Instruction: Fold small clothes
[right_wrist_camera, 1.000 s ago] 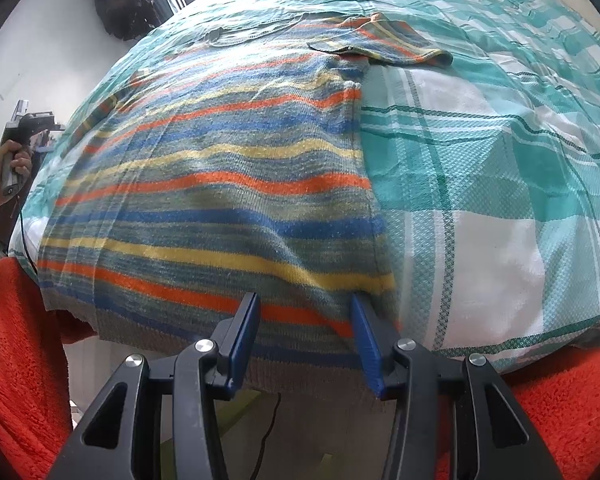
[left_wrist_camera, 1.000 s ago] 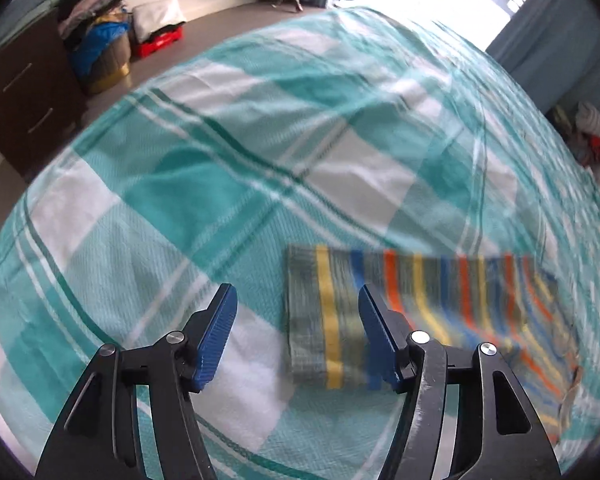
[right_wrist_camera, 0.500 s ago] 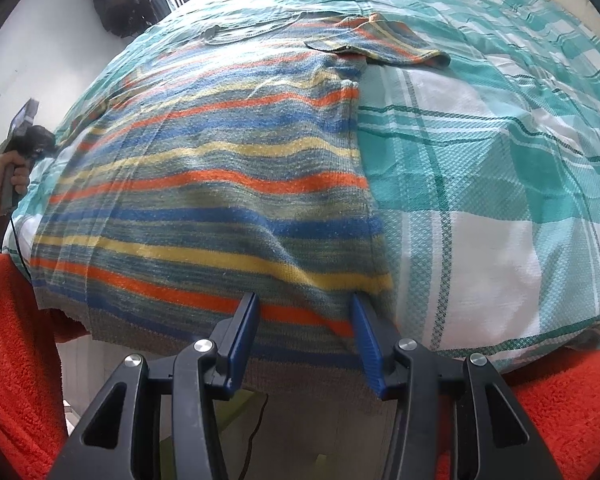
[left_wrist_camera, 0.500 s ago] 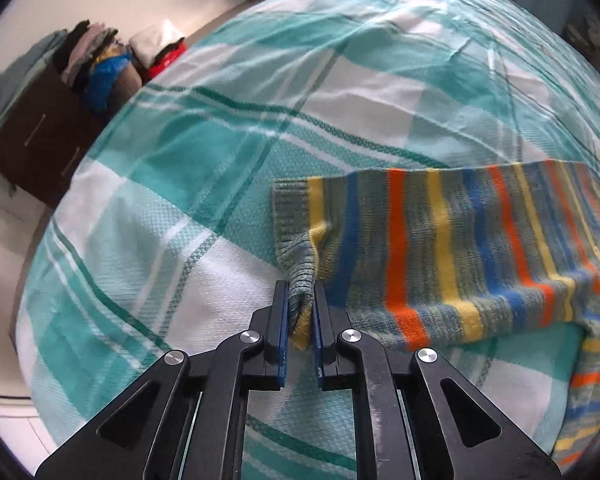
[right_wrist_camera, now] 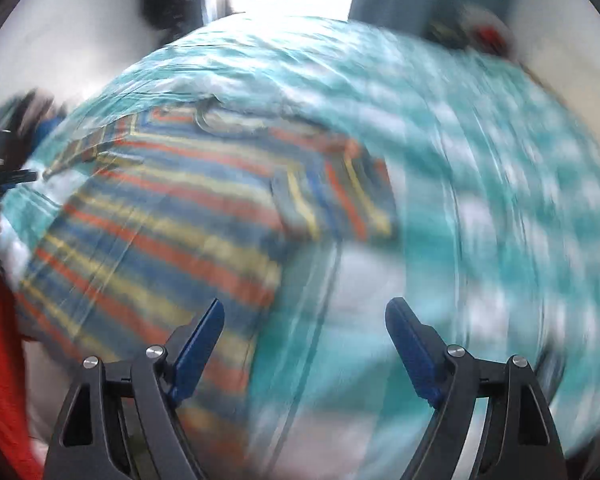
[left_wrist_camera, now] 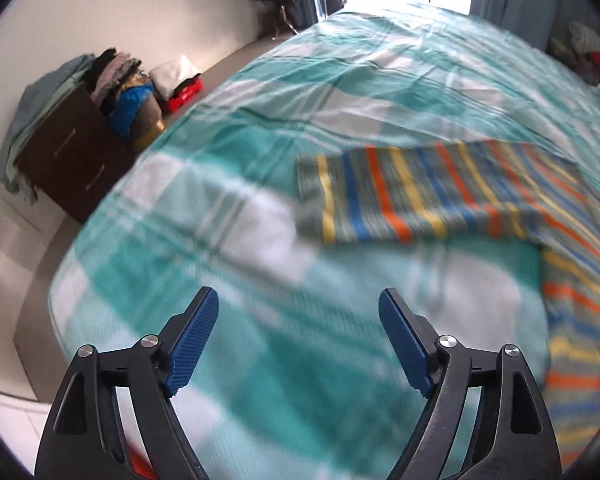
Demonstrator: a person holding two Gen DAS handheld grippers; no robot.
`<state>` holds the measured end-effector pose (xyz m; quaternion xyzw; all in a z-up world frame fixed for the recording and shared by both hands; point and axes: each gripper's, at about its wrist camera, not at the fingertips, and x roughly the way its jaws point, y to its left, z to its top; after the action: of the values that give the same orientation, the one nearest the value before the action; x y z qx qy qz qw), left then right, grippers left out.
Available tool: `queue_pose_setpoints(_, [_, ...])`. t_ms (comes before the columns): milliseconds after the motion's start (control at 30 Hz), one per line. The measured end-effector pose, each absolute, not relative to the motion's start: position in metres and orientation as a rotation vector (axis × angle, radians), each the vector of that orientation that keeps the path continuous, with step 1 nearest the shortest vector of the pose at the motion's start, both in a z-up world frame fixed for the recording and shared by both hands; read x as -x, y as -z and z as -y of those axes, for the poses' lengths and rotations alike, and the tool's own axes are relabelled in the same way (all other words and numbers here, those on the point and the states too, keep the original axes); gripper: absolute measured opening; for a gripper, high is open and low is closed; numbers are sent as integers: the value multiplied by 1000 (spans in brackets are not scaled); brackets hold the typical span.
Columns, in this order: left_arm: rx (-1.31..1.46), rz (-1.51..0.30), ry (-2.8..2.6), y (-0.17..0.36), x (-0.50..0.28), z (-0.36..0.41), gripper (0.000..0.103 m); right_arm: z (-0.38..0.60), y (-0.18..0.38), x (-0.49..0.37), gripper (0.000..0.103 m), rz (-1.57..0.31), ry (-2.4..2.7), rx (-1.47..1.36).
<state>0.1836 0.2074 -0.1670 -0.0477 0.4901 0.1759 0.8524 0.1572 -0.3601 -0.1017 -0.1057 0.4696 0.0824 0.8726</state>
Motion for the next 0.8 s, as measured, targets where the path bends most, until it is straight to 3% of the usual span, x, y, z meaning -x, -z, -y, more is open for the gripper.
queue_pose_setpoints(133, [193, -1053, -349, 175, -149, -199, 85, 320, 155, -242, 79, -1014, -250, 342])
queue_pose_setpoints(200, [206, -1093, -337, 187, -137, -194, 85, 317, 185, -265, 65, -1082, -255, 334])
queue_pose_setpoints(233, [196, -1108, -337, 191, -134, -191, 85, 325, 199, -275, 29, -1142, -269, 289])
queue_pose_setpoints(267, [173, -1117, -337, 193, -132, -189, 84, 335, 199, -276, 4, -1151, -261, 244])
queue_pose_setpoints(500, [230, -1083, -298, 188, -122, -196, 85, 501, 130, -226, 1, -966, 64, -121])
queue_pose_setpoints(633, [209, -1094, -297, 193, -125, -186, 85, 584, 146, -204, 1, -992, 233, -284])
queue_pose_setpoints(800, [166, -1097, -282, 191, -118, -173, 85, 609, 178, -193, 1, -1016, 275, -450])
